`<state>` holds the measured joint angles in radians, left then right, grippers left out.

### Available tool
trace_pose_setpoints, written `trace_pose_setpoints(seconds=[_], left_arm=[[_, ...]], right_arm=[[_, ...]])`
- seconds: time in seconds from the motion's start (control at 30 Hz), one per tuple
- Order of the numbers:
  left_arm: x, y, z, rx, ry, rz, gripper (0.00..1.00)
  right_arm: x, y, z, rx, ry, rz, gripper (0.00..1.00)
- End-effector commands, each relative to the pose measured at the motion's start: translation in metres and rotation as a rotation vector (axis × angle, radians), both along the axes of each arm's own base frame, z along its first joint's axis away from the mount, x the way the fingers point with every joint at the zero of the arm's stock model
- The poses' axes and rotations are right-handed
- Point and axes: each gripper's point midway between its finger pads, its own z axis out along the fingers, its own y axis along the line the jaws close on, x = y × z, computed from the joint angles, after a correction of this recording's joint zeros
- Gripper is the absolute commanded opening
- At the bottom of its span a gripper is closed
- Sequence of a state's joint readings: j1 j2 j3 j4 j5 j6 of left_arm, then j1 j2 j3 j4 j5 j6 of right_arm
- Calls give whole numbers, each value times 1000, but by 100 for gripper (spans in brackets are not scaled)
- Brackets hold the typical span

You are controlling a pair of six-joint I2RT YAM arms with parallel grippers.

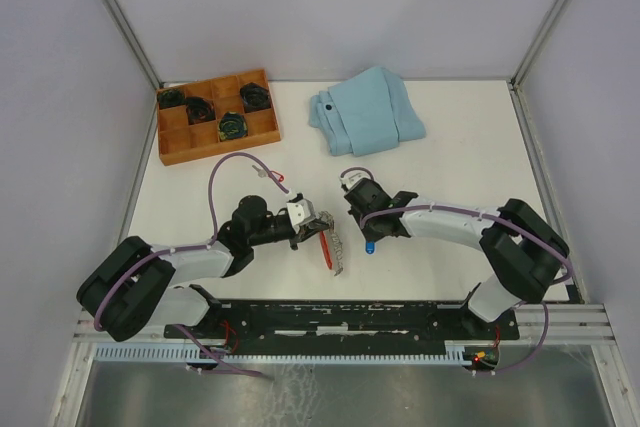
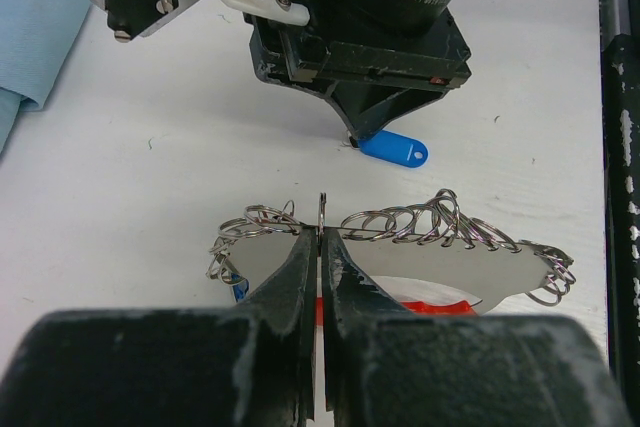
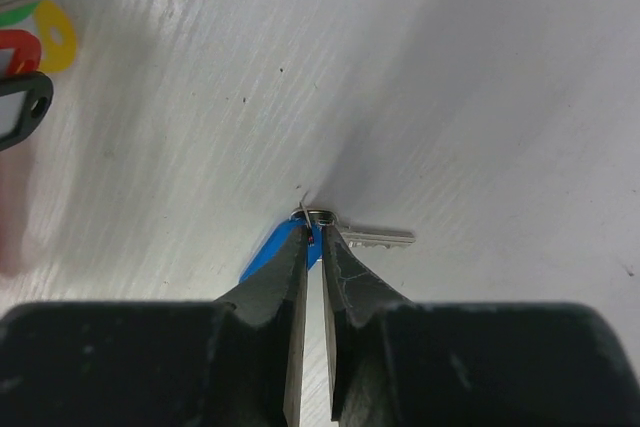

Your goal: Put the keys on the keyring

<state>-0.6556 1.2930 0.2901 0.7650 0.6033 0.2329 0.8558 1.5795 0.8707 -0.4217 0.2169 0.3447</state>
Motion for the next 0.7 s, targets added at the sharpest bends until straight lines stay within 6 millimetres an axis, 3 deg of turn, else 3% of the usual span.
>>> trace_pose_setpoints(seconds=[0.0, 0.17, 0.37, 0.5, 0.67], left_arm=[[6, -3, 26, -60, -96, -4, 3], [7, -3, 26, -61, -97, -3, 3], [7, -3, 26, -61, -99, -3, 3], [6, -3, 27, -64, -101, -6, 3], [6, -4, 31, -62, -113, -14, 3]], right_arm=[[5, 3, -2, 2, -24, -17, 17], [4, 4, -6, 2, -15, -15, 15], [4, 4, -4, -1, -17, -2, 1], [5, 3, 21, 14, -54, 42, 1], [-2, 5, 65, 61, -112, 207, 1]])
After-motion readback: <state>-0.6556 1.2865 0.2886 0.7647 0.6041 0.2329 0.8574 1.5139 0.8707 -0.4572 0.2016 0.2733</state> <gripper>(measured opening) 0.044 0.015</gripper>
